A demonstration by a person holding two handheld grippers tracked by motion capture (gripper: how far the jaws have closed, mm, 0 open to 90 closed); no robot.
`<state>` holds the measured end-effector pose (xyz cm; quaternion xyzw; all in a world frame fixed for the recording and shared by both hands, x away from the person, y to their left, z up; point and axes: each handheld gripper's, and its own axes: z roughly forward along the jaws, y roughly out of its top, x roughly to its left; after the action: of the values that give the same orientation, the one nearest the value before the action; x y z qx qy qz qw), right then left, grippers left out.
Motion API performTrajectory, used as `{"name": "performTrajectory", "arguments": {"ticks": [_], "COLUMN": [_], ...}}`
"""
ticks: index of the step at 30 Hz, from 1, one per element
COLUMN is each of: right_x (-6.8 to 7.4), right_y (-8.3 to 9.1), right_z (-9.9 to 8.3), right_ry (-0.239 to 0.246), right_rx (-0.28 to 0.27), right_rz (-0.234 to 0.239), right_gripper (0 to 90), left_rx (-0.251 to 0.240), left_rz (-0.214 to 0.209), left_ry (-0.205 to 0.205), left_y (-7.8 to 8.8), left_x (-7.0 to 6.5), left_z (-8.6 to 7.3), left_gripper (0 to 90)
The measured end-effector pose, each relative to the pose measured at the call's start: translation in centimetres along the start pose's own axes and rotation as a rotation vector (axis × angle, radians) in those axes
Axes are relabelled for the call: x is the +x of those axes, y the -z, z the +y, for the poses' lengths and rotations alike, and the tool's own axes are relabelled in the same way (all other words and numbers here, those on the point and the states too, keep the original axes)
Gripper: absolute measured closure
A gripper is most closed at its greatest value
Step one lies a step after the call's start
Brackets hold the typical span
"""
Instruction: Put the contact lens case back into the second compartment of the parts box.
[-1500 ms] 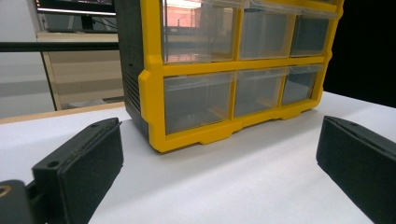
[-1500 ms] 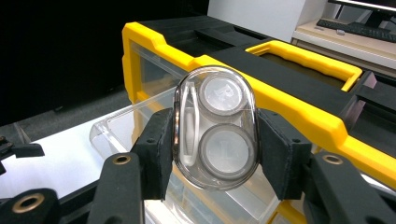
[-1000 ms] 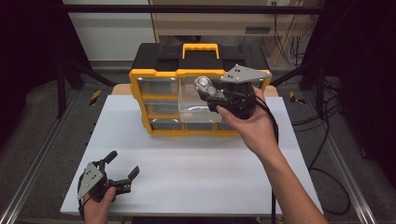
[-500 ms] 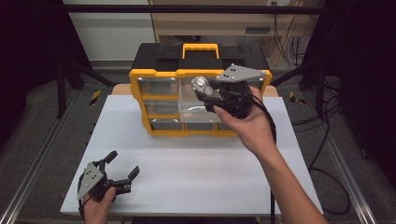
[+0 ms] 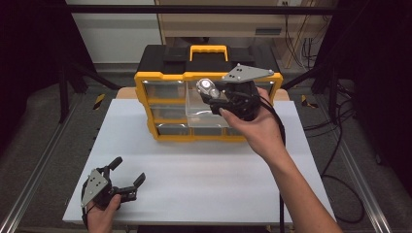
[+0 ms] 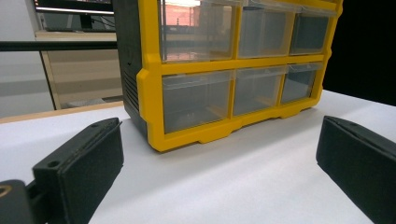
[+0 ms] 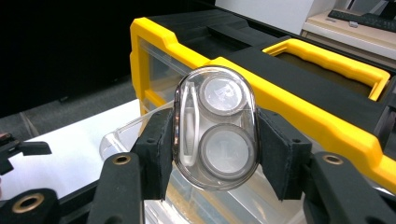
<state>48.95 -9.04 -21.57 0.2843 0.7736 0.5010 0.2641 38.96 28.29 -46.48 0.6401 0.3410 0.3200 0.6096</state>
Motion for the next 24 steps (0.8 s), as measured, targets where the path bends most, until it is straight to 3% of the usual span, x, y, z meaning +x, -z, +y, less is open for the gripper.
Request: {"name": "performTrajectory", "arguments": {"ticks": [8,13,24], "right_x": [0.00,-0.02,0.25], "right_y": [-0.27,-0.01,0.09], "right_z": [0.13,0.17,0.20], "right_ry": [0.004,-0.025,-0.010], "right_rx": [0.028,-0.014,-0.029], "right_rz": [-0.003,0.018,-0.008], "right_gripper": [48.8,45.4,41.6], "left_rx": [0.001,0.000,0.000], "left_rz": [0.000,0.000,0.001], "left_ry": [0.000,0.001,0.000], "left_y": [0.00,0.01,0.05], "left_x": [0.02,0.03,0.05], "left_z": [-0.01,-0.01,0.00], "left_gripper": [0.4,0.4,0.4]}}
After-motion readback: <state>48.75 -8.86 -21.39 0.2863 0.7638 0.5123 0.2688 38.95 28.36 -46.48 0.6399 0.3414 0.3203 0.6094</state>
